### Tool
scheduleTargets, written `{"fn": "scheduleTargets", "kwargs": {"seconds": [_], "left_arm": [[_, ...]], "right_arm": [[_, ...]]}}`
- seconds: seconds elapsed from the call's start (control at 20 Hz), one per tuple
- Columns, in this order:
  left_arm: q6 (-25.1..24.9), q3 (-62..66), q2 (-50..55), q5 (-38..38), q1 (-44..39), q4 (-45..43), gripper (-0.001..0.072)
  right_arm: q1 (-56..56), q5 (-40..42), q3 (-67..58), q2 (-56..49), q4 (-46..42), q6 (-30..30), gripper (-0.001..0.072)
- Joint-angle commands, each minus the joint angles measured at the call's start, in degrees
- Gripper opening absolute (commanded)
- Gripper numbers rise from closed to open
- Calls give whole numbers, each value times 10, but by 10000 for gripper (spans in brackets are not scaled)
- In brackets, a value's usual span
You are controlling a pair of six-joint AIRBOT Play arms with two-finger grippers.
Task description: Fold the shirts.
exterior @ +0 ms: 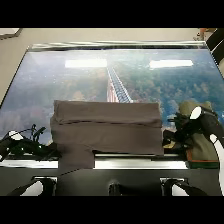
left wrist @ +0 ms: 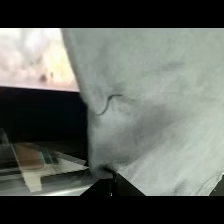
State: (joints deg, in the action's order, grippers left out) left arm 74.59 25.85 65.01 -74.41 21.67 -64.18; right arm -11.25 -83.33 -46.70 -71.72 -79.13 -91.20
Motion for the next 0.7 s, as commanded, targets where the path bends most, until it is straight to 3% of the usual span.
{"fn": "scheduleTargets", "kwargs": {"seconds": [0.0,0.25,0.35,0.4,0.45,0.65], "left_arm": [[4,-4,-1,54,0,-3,43],[0,-3,-1,55,0,-3,43],[-10,-1,-2,55,0,-3,43],[-12,5,-2,54,0,-3,42],[-12,14,-3,52,0,-3,42],[-13,129,-56,26,0,25,39]], "right_arm": [[0,48,64,7,30,4,564],[0,122,107,7,98,-9,535],[0,134,117,7,99,-19,440],[0,134,117,7,99,-18,177],[0,127,111,7,97,-18,50],[0,81,-5,23,95,4,50]]}}
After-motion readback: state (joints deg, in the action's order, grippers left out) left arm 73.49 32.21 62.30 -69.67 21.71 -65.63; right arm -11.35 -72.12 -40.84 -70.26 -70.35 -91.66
